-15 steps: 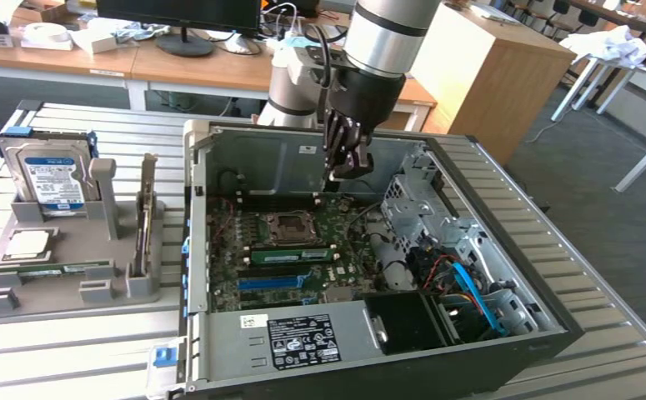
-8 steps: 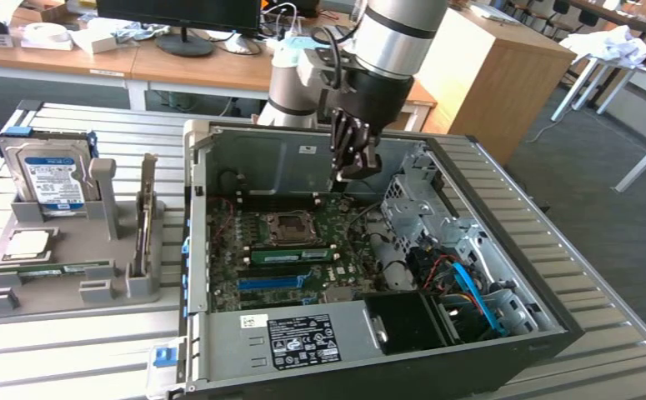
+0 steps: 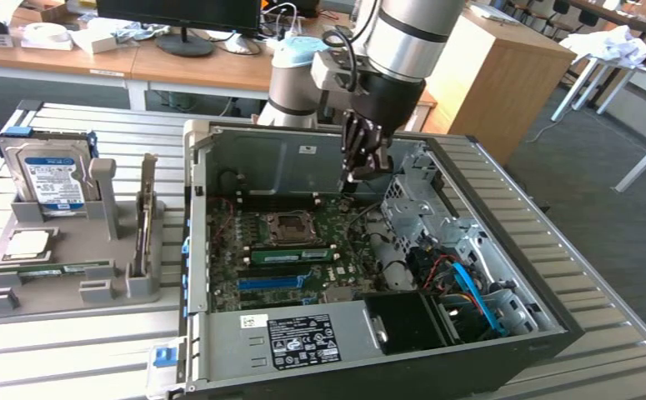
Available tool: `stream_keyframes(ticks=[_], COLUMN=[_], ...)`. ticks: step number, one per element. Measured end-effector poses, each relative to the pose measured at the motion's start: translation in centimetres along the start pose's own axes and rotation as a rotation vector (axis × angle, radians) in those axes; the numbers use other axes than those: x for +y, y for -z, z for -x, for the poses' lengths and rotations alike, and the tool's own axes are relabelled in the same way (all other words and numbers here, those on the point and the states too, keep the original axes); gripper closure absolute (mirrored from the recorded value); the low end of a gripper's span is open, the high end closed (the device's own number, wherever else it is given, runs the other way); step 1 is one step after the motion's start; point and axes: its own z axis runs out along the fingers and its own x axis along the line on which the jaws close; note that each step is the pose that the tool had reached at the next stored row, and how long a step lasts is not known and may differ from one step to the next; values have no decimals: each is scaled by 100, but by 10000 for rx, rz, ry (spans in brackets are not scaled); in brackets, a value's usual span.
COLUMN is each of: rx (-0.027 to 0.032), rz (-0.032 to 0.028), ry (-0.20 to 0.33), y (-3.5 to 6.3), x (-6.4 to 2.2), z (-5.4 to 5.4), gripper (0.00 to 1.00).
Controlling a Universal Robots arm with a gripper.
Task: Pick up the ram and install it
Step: 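Press down the ram until it locks into place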
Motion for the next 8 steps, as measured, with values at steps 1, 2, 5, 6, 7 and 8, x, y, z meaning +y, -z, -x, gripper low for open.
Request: stream_keyframes(ticks=[1,2,5,6,7,8], rx=[-1,0,1,0,0,0], rz=[0,0,0,0,0,-1], ry=[0,0,0,0,0,0], y=[0,-1,-1,-1,-1,-2], x=[-9,-19,-41,-42,-42,-42], z=[0,0,0,0,0,0], gripper=[90,90,90,90,90,90])
